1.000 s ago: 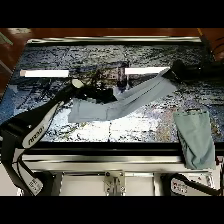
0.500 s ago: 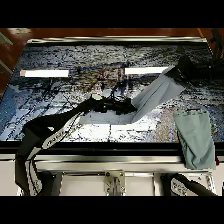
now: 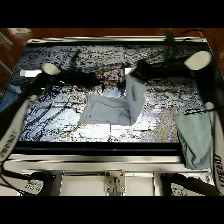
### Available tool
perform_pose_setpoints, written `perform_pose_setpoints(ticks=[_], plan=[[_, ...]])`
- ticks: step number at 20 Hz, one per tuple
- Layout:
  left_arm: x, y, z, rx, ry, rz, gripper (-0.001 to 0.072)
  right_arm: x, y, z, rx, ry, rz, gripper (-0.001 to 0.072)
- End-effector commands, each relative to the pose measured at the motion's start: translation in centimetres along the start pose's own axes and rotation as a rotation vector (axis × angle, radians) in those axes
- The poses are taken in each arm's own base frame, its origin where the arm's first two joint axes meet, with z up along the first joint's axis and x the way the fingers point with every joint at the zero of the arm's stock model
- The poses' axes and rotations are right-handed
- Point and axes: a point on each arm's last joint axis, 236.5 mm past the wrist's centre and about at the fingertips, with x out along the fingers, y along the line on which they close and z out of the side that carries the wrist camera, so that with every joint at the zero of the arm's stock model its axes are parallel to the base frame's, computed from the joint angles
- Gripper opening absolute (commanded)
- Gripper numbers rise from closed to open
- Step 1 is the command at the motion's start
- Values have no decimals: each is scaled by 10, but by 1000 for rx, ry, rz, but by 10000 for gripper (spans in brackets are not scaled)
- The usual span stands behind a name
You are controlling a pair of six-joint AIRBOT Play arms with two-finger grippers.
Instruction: Fold the shirts.
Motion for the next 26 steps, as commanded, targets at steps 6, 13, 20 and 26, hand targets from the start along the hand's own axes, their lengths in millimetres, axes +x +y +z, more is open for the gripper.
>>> perform_pose_setpoints(ticks=[6,13,20,26], plan=[[-228,26,44,71,-293,302,33,200,54,-95,165,93,139,62],[-219,-3,23,132,-221,264,33,248,58,-123,392,110,224,526],[-214,1,22,139,-209,276,34,168,10,-162,110,487,128,526],[-214,4,21,141,-206,290,34,36,-175,-142,92,650,-400,677]])
